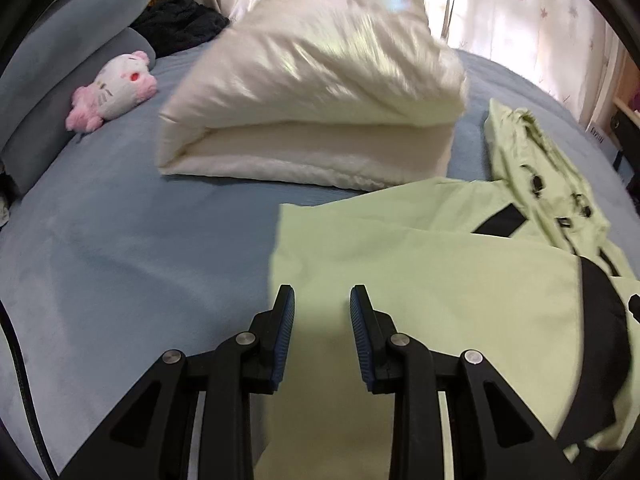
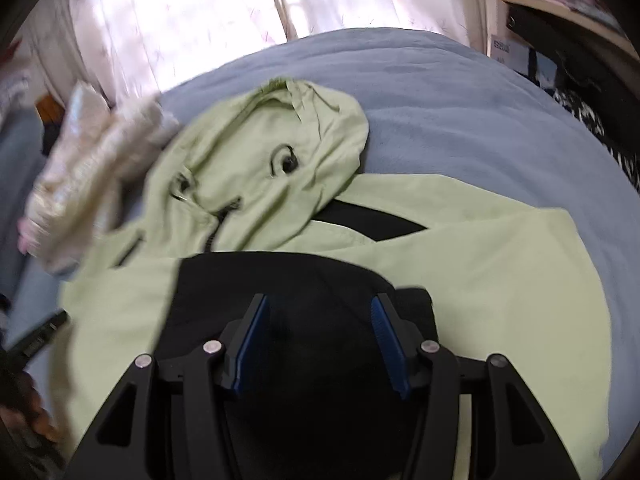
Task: Fold large clothes
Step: 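Move both tools toward the black hem of the jacket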
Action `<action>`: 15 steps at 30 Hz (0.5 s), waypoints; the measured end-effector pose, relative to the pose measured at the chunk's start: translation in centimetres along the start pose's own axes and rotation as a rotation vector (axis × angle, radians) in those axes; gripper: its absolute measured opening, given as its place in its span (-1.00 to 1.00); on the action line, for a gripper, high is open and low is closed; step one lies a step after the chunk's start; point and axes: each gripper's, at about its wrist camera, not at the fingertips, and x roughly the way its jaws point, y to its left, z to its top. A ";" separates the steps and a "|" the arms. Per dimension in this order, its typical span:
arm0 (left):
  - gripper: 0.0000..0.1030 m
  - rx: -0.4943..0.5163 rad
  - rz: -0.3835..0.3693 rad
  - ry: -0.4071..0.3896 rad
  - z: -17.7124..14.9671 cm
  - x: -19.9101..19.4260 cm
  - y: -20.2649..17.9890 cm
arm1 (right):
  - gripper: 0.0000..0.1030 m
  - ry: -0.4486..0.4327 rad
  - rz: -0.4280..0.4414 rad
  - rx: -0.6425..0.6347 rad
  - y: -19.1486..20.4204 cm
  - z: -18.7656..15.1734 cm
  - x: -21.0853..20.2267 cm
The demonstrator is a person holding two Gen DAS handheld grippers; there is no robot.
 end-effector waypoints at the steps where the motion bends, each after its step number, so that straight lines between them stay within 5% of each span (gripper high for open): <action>1: -0.43 0.007 -0.002 -0.004 -0.3 -1.3 0.5 | 0.02 -0.008 0.011 0.005 -0.1 -0.4 -1.3; 5: -0.17 0.043 0.017 -0.013 -2.5 -6.4 2.6 | 0.04 -0.020 0.052 -0.005 -0.6 -2.6 -6.1; 15: -0.03 0.048 0.013 -0.037 -8.9 -16.9 9.2 | 0.04 0.023 0.115 0.092 -4.8 -9.2 -15.1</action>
